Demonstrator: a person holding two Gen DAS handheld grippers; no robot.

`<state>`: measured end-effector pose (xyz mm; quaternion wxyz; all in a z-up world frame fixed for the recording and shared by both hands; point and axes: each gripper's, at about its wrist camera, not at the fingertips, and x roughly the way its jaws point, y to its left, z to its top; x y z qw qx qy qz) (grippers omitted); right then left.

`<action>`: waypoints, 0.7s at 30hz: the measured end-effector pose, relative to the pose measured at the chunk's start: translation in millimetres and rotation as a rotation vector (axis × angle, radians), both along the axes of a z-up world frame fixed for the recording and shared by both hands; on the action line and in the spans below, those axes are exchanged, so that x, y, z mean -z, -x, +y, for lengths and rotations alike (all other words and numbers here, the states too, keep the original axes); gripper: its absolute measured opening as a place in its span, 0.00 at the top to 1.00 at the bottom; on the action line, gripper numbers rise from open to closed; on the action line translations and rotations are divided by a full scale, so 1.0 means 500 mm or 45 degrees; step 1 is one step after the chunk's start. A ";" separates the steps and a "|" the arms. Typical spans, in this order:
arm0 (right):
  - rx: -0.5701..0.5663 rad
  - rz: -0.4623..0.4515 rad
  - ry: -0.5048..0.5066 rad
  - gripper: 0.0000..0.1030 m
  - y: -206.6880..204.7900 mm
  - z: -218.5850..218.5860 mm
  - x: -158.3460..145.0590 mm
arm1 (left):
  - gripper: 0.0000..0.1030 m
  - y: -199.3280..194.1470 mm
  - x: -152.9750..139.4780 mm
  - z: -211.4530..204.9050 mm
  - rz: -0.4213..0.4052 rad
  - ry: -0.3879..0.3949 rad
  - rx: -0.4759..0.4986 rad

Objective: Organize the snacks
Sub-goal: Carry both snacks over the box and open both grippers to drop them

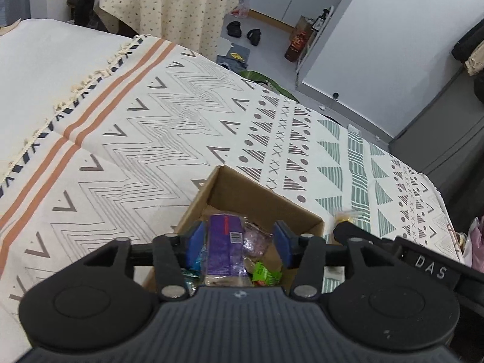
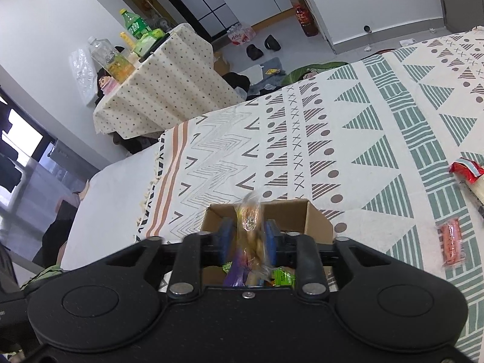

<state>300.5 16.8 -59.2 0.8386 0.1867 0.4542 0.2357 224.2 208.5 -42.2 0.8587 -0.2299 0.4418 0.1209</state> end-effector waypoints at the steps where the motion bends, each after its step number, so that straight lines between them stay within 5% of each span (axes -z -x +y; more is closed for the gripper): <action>1: 0.006 0.002 0.001 0.55 0.000 0.000 -0.001 | 0.40 0.001 -0.002 0.001 0.008 -0.005 -0.010; 8: 0.031 -0.019 0.006 0.43 0.013 -0.039 -0.021 | 0.15 0.016 -0.018 -0.006 0.018 -0.042 -0.049; 21: 0.015 -0.078 0.121 0.23 0.046 -0.178 -0.061 | 0.10 0.046 -0.043 -0.098 -0.057 0.009 -0.034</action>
